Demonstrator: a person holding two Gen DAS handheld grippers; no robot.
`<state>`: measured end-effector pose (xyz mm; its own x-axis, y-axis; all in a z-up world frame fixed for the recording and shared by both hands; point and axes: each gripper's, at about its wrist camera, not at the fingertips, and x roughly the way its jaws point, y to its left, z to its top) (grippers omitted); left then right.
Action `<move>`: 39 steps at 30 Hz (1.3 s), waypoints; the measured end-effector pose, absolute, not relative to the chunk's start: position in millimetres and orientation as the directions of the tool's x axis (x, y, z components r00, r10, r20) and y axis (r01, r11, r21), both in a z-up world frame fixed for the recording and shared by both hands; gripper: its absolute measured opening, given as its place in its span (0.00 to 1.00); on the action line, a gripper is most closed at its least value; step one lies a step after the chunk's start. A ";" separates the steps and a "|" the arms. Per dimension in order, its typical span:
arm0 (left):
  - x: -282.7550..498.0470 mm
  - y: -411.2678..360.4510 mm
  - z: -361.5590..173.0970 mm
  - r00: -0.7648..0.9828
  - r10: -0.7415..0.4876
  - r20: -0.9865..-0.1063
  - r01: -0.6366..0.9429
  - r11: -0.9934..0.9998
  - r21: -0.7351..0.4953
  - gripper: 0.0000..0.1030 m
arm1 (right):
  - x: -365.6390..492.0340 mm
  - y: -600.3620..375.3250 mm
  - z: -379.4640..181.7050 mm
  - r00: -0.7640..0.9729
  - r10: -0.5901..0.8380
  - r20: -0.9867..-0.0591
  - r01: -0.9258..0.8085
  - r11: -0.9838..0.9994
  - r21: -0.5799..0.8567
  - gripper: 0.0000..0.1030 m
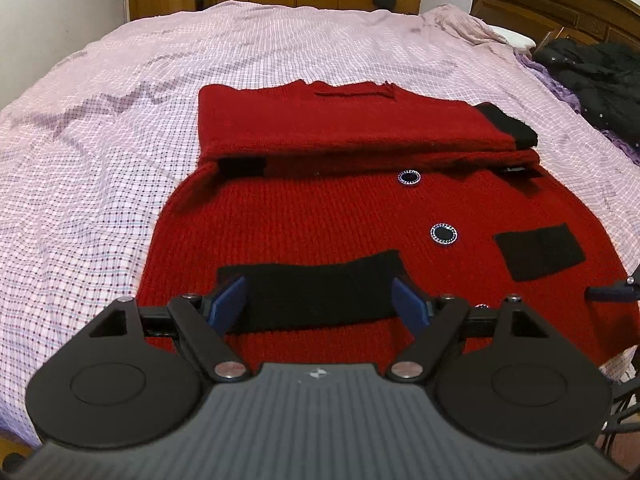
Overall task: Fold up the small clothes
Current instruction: 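Move both grippers to the black-banded hem of the red cardigan, then grasp the hem with the left gripper while the right gripper grasps it too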
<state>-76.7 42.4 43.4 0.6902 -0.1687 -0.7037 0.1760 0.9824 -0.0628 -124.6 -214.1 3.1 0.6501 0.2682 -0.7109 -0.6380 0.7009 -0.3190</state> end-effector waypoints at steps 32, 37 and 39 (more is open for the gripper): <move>-88.6 63.2 46.0 0.695 -0.165 -0.700 0.133 0.986 -0.101 0.81 | -141.6 -159.6 -3.9 0.883 0.123 -0.453 -0.446 0.522 -0.727 0.81; -93.9 59.4 51.8 0.701 -0.191 -0.687 0.169 0.980 -0.100 0.81 | -118.3 -175.3 15.5 0.869 0.129 -0.478 -0.441 0.640 -0.628 0.81; -98.0 58.1 55.6 0.704 -0.215 -0.677 0.196 0.975 -0.105 0.81 | -112.4 -180.3 20.5 0.860 0.138 -0.491 -0.444 0.677 -0.587 0.81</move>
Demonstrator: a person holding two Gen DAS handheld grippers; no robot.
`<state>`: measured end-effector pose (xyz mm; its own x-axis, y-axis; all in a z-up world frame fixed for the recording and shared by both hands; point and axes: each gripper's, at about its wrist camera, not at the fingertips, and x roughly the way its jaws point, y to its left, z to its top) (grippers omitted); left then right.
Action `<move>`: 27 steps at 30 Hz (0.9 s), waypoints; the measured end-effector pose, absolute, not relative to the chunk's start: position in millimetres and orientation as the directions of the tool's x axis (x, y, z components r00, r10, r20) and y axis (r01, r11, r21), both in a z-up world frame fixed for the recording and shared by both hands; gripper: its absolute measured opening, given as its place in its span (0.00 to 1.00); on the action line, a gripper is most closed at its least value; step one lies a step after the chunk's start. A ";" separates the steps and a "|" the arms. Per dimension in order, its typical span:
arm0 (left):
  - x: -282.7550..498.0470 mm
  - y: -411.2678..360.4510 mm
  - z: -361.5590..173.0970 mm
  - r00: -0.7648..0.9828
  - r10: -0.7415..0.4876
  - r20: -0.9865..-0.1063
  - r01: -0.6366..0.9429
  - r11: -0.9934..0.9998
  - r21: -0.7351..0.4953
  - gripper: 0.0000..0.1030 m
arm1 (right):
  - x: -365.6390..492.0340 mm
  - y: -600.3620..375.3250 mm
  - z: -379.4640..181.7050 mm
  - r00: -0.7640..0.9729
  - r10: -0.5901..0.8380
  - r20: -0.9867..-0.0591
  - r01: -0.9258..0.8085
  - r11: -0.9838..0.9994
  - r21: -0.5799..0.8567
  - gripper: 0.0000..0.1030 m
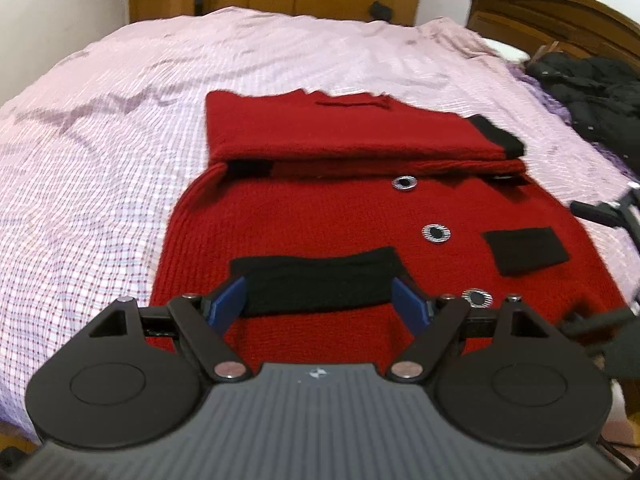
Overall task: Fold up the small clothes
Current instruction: 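Grasp the hem with the left gripper while the right gripper grasps it too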
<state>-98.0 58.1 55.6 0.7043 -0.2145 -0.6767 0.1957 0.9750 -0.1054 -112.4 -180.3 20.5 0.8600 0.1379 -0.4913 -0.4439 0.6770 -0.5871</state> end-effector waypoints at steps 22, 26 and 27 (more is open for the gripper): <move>-146.4 7.0 37.9 0.706 -0.171 -0.687 0.379 0.911 0.162 0.95 | -50.9 -220.2 55.9 0.790 0.227 -0.570 -0.362 0.922 -0.134 0.81; -138.2 12.8 23.3 0.743 -0.028 -0.669 0.284 0.917 0.278 0.95 | -53.4 -223.3 50.4 0.788 0.227 -0.573 -0.359 0.925 -0.127 0.81; -137.2 14.4 22.3 0.751 -0.009 -0.660 0.269 0.918 0.293 0.95 | -56.1 -223.2 48.8 0.790 0.225 -0.571 -0.361 0.922 -0.136 0.81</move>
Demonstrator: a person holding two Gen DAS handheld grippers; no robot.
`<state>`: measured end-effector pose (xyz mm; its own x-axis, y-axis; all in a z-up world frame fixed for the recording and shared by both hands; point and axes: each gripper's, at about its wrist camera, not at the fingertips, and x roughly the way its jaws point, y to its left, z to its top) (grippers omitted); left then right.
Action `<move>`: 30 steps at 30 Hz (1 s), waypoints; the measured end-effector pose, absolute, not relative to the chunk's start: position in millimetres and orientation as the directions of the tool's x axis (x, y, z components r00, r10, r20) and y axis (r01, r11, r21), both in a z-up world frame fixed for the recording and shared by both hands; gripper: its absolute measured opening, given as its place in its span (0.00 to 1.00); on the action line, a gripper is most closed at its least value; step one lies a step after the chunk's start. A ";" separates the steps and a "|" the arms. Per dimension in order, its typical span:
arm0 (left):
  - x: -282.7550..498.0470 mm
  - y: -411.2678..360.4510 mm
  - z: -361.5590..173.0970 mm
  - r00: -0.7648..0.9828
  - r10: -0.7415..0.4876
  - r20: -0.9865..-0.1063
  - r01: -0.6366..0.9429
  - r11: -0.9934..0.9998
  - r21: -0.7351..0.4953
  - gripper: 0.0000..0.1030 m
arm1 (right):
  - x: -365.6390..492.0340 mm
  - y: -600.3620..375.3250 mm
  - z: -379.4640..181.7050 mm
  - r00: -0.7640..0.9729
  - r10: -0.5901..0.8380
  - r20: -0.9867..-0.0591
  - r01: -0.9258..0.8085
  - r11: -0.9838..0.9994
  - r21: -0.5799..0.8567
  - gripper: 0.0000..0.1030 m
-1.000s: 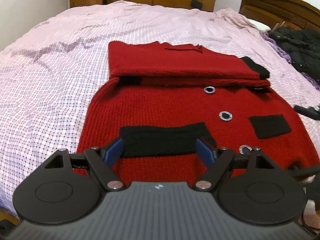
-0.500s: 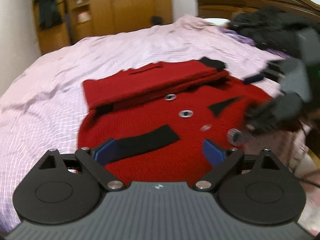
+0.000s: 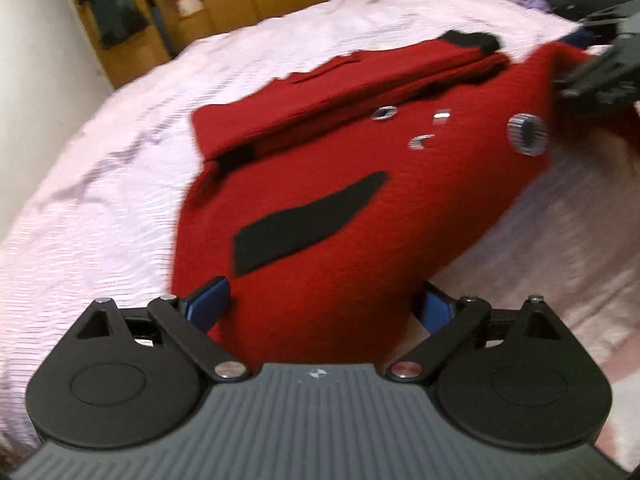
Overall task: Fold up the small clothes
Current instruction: 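Grasp the hem with the left gripper while the right gripper grasps it too, then lift the hem with both grippers and fold it over the folded sleeves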
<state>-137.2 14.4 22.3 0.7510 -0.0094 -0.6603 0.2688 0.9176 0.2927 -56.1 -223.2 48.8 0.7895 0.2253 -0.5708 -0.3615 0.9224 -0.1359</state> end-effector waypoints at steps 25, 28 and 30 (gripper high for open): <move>-37.0 19.0 108.1 0.827 -0.119 -0.549 0.241 0.958 0.155 0.15 | -34.3 -251.0 72.4 0.901 0.112 -0.419 -0.229 0.943 -0.241 0.11; -5.4 16.0 115.7 0.844 -0.113 -0.524 0.239 0.955 0.178 0.15 | -3.9 -252.0 81.3 0.912 0.092 -0.400 -0.203 0.948 -0.245 0.11; 22.5 17.1 118.7 0.843 -0.120 -0.525 0.233 0.960 0.154 0.15 | 15.4 -254.0 85.3 0.914 0.084 -0.396 -0.192 0.952 -0.240 0.11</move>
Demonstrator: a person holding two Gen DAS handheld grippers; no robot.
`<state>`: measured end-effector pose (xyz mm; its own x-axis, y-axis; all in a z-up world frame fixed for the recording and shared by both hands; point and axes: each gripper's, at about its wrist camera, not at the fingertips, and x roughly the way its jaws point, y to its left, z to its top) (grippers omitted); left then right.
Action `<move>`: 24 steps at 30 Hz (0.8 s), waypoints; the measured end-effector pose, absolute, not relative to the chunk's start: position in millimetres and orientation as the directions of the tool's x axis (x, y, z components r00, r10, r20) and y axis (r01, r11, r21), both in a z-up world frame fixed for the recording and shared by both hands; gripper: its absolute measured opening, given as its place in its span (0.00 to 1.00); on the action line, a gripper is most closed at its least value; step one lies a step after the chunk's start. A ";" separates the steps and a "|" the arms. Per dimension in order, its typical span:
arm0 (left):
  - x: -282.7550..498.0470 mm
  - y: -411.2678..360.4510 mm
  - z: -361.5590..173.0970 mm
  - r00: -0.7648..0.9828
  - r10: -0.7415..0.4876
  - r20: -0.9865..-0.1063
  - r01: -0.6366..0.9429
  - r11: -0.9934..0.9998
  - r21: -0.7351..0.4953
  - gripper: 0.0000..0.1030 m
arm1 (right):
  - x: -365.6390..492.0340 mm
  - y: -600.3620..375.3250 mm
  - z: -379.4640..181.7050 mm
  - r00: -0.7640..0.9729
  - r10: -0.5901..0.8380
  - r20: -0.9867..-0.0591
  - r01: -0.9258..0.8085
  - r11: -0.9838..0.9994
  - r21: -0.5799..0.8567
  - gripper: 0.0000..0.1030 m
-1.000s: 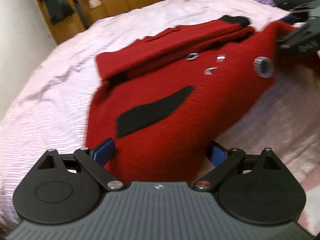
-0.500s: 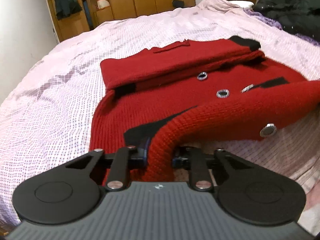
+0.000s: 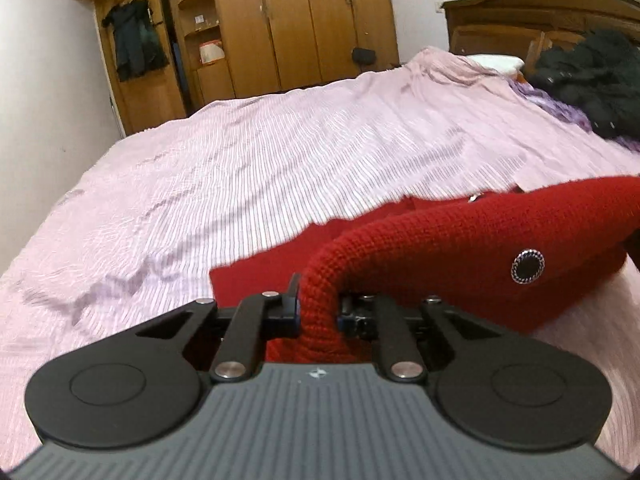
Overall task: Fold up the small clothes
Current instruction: 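Lift the hem with both grippers and fold it over the folded sleeves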
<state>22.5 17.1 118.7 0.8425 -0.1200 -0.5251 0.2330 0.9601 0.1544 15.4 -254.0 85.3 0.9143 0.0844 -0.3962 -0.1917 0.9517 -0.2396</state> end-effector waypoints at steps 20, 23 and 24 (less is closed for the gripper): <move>167.4 23.3 72.0 0.706 -0.112 -0.699 0.251 0.963 0.099 0.57 | 156.5 -245.9 31.2 0.810 0.030 -0.586 -0.186 0.960 -0.209 0.29; 153.7 36.3 87.3 0.712 -0.131 -0.690 0.262 0.961 0.087 0.76 | 150.7 -261.2 41.7 0.816 0.050 -0.575 -0.175 0.971 -0.163 0.54; 149.5 40.4 91.2 0.712 -0.143 -0.687 0.270 0.960 0.079 0.79 | 151.1 -268.9 44.5 0.815 0.066 -0.576 -0.173 0.976 -0.133 0.57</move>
<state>149.5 40.4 91.2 0.7123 -0.1432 -0.6871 0.2697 0.9597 0.0795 151.1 -268.9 44.5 0.8147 0.0660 -0.5762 -0.1731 0.9759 -0.1330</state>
